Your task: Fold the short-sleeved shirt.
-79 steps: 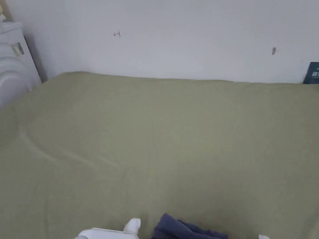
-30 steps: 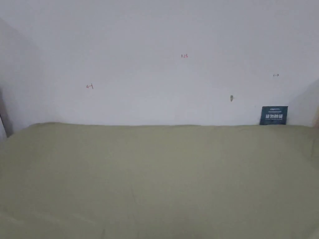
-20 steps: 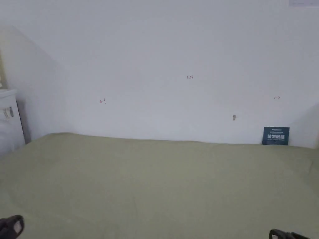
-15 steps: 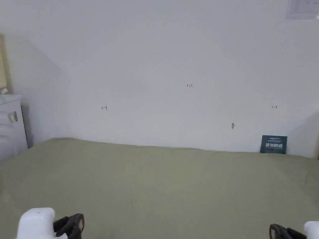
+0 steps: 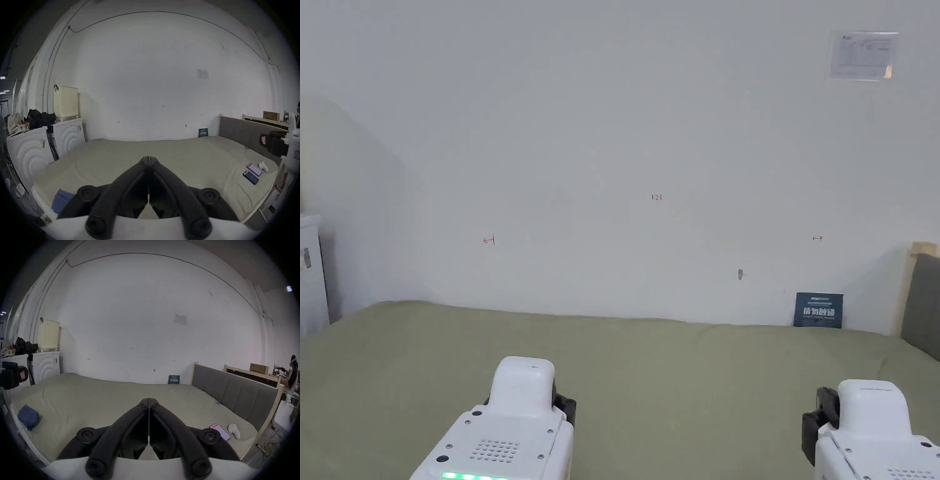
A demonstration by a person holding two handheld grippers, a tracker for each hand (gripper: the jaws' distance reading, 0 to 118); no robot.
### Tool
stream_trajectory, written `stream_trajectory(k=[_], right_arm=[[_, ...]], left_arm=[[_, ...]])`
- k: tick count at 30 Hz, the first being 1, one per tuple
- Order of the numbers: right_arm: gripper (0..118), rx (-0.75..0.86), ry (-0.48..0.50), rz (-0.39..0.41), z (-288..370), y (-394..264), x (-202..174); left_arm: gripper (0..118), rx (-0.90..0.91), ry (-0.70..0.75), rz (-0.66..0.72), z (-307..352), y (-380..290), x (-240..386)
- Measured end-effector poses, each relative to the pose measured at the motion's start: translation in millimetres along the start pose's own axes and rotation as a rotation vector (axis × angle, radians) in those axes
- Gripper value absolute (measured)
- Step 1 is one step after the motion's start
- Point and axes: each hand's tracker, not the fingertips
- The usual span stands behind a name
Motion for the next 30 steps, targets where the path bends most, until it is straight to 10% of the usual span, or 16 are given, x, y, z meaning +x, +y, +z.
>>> stream_trajectory(k=[1, 3, 5, 21, 30], right_arm=[[4, 0.000, 0.006, 0.009, 1.0, -0.5, -1.1], [46, -0.007, 0.019, 0.027, 1.9, -0.1, -1.9], [115, -0.038, 0.032, 0.020, 0.1, 2.5, -1.2], [117, 0.029, -0.003, 0.026, 19.0, -5.2, -3.4], [117, 0.021, 0.098, -0.118, 4.9, -10.2, 2.3]], left_arm=[[2, -0.003, -0.001, -0.002, 0.9, 1.8, 0.8], [32, -0.012, -0.004, -0.006, 0.8, 2.4, 0.7], [109, -0.019, -0.020, 0.004, -2.4, 4.4, -3.0], [118, -0.009, 0.003, 0.083, -4.2, -7.1, -12.7], [118, 0.010, 0.032, 0.054, -6.4, -10.0, -13.7]])
